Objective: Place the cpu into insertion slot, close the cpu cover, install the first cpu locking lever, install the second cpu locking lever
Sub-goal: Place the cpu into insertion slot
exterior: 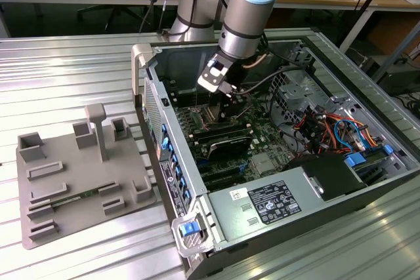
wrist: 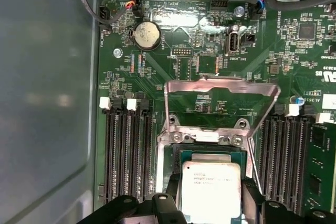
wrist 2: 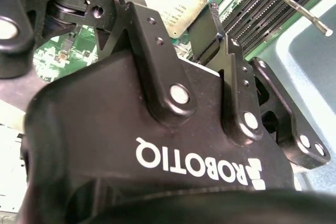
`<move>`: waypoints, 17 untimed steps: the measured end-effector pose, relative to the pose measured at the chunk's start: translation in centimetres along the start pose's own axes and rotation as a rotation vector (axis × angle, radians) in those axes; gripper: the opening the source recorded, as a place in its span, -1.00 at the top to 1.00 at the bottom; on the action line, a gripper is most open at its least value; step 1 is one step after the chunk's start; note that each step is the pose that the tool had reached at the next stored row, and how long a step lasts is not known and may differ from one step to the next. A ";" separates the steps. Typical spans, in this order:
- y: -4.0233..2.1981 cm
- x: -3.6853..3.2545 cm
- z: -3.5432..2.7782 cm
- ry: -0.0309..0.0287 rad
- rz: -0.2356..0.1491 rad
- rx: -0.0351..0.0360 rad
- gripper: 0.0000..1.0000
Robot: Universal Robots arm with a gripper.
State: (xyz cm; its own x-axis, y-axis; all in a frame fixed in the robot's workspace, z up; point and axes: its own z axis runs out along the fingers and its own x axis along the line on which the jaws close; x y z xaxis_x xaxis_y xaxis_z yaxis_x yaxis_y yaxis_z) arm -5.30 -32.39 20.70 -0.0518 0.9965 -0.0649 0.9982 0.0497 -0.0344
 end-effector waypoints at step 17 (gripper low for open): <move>-0.07 0.10 0.56 0.0004 0.014 0.0010 -0.09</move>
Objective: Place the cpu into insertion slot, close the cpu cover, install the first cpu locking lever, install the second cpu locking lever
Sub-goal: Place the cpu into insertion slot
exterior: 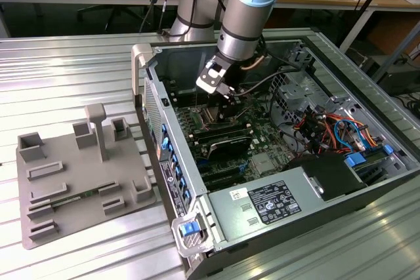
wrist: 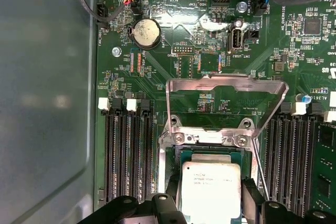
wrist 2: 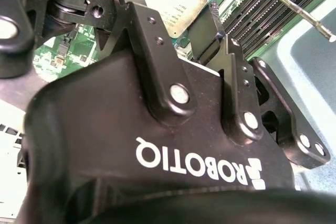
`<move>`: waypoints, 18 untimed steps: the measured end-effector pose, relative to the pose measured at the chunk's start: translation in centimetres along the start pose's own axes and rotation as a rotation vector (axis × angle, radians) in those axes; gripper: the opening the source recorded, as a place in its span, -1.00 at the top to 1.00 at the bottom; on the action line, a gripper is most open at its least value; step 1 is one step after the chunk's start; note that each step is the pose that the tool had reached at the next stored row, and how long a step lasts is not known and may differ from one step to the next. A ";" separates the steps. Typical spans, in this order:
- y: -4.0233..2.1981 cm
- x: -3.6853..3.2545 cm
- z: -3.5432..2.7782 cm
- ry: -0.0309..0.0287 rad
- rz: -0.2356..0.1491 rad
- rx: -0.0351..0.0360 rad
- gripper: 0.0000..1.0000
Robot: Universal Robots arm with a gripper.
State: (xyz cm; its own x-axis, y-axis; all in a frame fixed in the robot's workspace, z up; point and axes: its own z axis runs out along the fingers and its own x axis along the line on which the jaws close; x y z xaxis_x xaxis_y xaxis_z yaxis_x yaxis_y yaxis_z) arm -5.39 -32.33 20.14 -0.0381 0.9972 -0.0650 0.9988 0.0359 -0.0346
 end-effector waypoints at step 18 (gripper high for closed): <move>-0.32 0.04 0.40 -0.0001 0.000 0.0000 -0.09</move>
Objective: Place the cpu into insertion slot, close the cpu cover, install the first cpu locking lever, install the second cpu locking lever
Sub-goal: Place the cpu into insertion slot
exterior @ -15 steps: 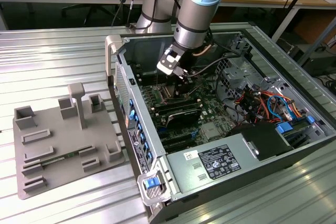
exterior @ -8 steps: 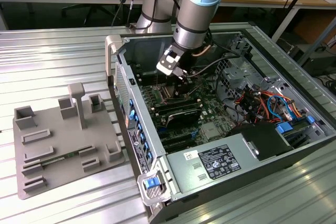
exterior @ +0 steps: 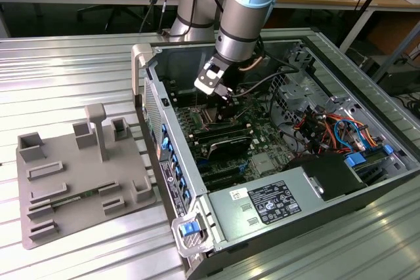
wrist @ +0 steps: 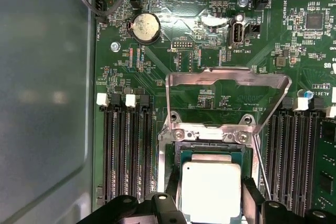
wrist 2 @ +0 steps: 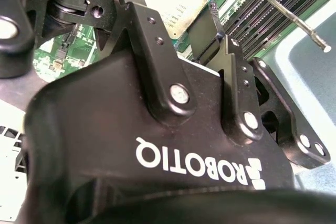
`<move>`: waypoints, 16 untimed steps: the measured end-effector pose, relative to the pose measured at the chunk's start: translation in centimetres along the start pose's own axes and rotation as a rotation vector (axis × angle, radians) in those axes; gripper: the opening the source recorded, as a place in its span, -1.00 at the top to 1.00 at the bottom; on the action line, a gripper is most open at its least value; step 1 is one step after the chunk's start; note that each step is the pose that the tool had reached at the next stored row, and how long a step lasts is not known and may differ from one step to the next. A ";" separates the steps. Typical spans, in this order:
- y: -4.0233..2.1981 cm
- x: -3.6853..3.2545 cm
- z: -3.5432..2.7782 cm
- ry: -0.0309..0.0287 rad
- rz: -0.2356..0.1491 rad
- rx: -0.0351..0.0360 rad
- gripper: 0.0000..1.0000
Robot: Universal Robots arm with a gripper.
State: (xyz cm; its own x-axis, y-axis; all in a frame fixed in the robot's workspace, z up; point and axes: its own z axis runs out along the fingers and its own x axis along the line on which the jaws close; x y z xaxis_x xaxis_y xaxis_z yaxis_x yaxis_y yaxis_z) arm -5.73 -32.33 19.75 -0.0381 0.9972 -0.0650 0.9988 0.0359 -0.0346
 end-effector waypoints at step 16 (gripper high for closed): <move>-0.01 -0.01 -0.26 0.0003 0.000 -0.0002 -0.09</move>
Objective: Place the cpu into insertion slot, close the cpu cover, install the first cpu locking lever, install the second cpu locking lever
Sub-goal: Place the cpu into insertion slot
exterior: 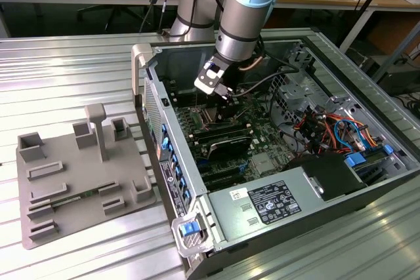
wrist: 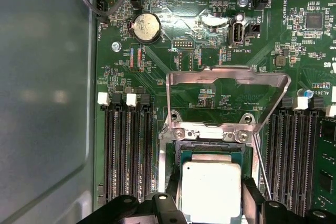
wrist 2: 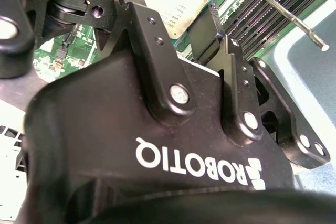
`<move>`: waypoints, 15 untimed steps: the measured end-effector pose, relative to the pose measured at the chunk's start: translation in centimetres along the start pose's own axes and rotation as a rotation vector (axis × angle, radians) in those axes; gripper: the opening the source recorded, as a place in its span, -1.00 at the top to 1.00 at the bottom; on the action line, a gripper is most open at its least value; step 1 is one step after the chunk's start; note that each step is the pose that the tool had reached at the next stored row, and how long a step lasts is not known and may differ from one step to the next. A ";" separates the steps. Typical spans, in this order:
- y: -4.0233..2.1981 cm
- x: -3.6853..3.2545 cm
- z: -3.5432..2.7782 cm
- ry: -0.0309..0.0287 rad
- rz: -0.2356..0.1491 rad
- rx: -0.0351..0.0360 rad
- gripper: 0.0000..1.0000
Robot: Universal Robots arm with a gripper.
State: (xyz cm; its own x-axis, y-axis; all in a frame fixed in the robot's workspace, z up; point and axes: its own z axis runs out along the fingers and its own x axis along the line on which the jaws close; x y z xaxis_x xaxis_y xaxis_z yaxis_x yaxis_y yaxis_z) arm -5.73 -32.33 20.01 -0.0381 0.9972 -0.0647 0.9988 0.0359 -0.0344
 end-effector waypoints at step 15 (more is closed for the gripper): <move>0.00 -0.02 -0.27 0.0004 0.010 0.0007 -0.09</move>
State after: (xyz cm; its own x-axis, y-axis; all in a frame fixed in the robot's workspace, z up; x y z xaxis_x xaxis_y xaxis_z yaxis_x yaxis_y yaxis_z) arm -5.72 -32.33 20.28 -0.0286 0.9975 -0.0647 0.9991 0.0264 -0.0345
